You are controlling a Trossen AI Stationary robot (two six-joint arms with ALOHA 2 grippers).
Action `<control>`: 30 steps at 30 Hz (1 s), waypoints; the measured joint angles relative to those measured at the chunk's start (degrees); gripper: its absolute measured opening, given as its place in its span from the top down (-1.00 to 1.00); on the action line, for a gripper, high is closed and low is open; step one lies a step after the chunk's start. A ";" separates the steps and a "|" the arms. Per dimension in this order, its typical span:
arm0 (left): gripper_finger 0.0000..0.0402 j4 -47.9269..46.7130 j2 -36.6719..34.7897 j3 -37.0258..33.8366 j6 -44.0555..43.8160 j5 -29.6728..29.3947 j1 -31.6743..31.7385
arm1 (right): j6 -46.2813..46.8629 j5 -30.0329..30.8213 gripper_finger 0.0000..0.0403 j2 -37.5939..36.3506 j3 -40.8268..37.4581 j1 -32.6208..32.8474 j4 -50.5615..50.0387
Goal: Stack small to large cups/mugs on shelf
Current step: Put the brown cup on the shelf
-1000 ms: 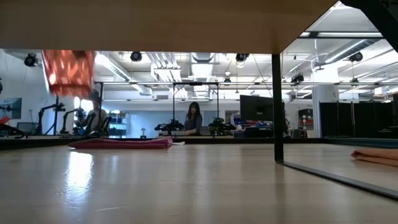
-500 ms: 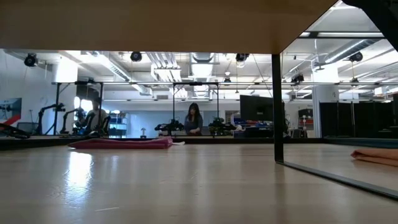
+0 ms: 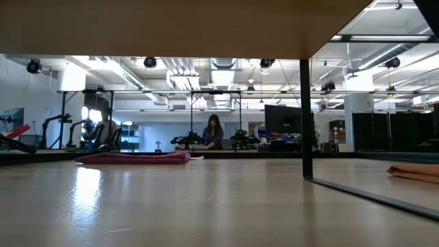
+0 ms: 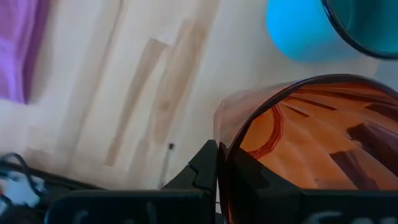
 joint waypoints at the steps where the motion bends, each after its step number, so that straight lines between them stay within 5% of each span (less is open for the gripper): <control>1: 1.00 -0.06 0.68 0.32 -1.80 -0.16 -1.34 | 0.23 0.95 0.12 -0.27 0.01 0.74 -0.66; 9: 1.00 0.04 6.33 3.47 -11.82 -2.32 -8.00 | 3.15 6.58 0.12 -0.81 0.01 7.09 -3.48; 30: 0.98 1.00 7.54 2.68 -18.19 -1.25 -10.08 | 4.58 8.25 0.12 -0.81 0.01 10.95 -3.51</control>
